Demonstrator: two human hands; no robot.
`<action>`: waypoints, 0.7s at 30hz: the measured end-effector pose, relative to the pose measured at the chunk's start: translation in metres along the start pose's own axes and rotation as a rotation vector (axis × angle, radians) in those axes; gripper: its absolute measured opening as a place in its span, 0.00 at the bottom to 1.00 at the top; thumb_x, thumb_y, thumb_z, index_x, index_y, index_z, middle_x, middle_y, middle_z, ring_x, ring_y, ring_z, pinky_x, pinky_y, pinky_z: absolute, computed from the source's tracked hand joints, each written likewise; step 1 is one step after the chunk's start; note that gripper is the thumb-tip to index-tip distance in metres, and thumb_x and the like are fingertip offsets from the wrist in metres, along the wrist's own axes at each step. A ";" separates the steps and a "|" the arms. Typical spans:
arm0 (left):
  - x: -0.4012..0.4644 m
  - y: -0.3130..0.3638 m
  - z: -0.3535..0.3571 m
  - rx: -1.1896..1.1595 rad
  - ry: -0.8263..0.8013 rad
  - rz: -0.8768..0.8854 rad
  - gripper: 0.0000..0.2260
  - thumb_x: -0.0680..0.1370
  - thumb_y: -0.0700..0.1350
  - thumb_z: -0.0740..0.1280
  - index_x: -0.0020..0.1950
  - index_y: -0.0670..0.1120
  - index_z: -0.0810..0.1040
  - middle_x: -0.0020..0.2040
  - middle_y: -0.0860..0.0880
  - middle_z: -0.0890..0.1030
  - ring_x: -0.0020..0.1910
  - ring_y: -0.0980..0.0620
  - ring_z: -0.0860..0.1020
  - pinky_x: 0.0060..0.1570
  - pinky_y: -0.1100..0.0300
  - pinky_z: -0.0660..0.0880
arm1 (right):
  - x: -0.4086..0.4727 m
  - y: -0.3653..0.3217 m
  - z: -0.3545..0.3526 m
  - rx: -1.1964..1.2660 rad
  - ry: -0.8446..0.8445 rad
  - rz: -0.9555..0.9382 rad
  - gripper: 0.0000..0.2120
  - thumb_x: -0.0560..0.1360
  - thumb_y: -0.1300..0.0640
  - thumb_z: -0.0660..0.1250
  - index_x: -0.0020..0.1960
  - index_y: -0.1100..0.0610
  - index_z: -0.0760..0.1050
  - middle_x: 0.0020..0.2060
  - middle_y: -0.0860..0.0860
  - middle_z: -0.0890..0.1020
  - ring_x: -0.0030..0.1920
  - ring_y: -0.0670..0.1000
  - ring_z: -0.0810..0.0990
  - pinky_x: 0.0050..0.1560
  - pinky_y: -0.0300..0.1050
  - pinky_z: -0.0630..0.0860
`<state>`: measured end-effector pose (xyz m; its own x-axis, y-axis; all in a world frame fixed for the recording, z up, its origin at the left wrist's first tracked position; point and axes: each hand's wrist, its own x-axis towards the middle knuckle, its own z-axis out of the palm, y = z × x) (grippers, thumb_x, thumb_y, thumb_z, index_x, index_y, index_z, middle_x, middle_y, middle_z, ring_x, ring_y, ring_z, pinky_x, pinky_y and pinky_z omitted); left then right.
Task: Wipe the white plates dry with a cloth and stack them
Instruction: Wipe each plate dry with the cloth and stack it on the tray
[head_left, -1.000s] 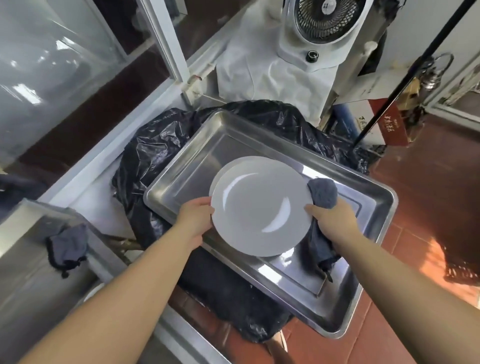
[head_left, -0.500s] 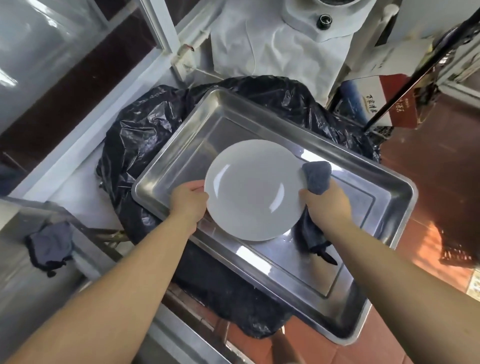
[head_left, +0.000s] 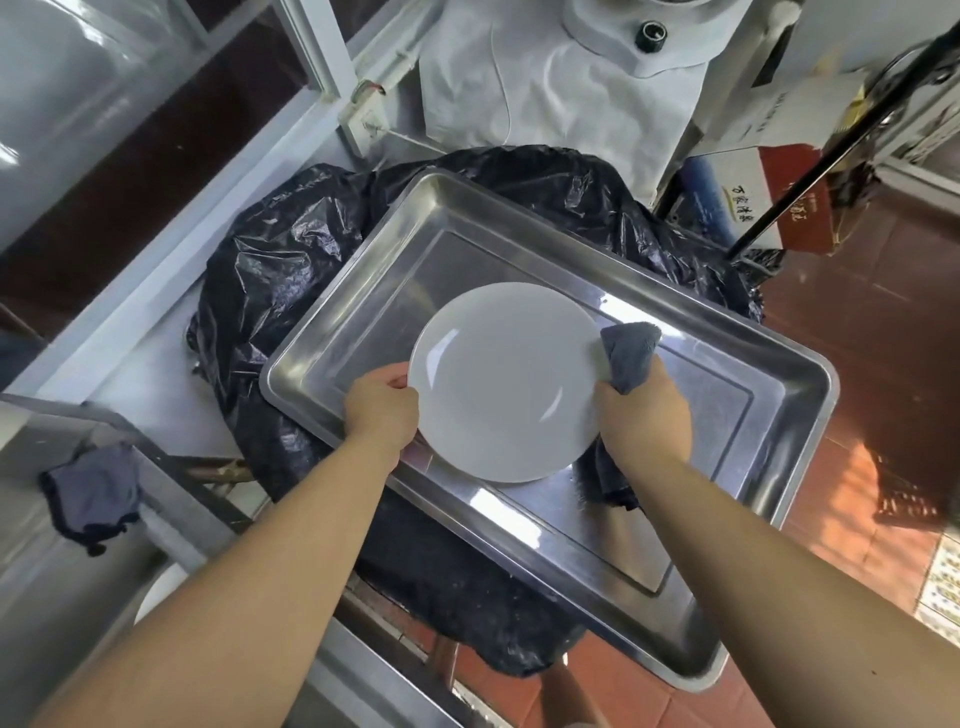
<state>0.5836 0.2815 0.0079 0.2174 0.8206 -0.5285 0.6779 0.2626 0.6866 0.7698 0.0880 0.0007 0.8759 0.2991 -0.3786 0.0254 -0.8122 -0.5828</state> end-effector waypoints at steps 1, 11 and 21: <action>-0.001 0.000 0.001 0.002 0.002 0.005 0.33 0.76 0.33 0.64 0.30 0.74 0.81 0.35 0.68 0.84 0.42 0.57 0.82 0.35 0.64 0.77 | 0.000 0.000 0.000 0.005 0.003 -0.001 0.06 0.76 0.53 0.63 0.52 0.50 0.70 0.39 0.49 0.80 0.40 0.52 0.78 0.37 0.48 0.72; -0.003 0.001 0.000 0.048 -0.001 0.020 0.14 0.79 0.37 0.67 0.54 0.54 0.86 0.42 0.61 0.81 0.44 0.54 0.81 0.37 0.61 0.74 | 0.000 0.008 -0.036 0.096 0.124 0.061 0.08 0.81 0.51 0.61 0.57 0.52 0.72 0.38 0.48 0.77 0.41 0.57 0.79 0.39 0.47 0.69; -0.035 0.002 -0.003 0.031 -0.319 -0.033 0.19 0.82 0.38 0.62 0.71 0.51 0.75 0.64 0.48 0.81 0.63 0.43 0.78 0.65 0.44 0.78 | -0.061 -0.017 -0.072 0.402 0.027 0.001 0.06 0.74 0.48 0.69 0.45 0.49 0.75 0.38 0.50 0.83 0.41 0.56 0.84 0.43 0.54 0.82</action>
<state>0.5759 0.2550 0.0293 0.4011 0.6102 -0.6832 0.7085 0.2662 0.6536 0.7506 0.0480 0.0856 0.8883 0.2806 -0.3636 -0.1613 -0.5506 -0.8190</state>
